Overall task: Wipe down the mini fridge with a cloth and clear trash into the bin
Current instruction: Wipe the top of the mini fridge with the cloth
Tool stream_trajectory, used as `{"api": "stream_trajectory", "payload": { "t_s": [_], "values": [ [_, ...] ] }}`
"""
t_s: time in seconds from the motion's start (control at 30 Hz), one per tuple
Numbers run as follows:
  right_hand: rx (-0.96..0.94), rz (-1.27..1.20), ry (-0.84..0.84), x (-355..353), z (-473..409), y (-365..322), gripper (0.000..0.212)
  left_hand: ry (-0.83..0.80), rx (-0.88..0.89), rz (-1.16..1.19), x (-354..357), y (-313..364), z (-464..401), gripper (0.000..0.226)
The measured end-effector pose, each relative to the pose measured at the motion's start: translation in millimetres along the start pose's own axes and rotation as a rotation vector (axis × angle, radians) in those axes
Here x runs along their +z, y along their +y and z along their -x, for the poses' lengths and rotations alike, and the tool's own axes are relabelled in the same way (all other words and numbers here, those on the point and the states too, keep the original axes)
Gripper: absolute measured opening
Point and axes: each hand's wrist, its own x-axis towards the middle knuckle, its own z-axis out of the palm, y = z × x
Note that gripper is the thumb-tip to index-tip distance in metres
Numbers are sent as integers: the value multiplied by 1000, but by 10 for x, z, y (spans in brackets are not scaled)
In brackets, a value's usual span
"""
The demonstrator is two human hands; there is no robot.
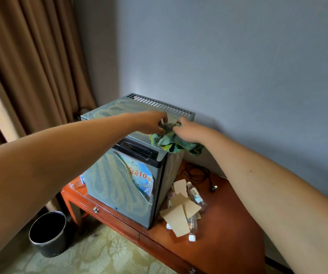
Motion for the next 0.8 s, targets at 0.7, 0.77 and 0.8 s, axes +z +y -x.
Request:
{"api": "stream_trajectory", "payload": {
  "t_s": [0.7,0.77,0.8],
  "values": [
    [131,227,175,458,-159,-243,50,-1,376,-322,53,-343,-492,47],
    [153,276,208,528,-140,-268,50,-6,400,-310,67,-353,-538,47],
    [161,281,211,552,-133,-271,54,-8,411,-305,71,-358,-558,47]
  ]
}}
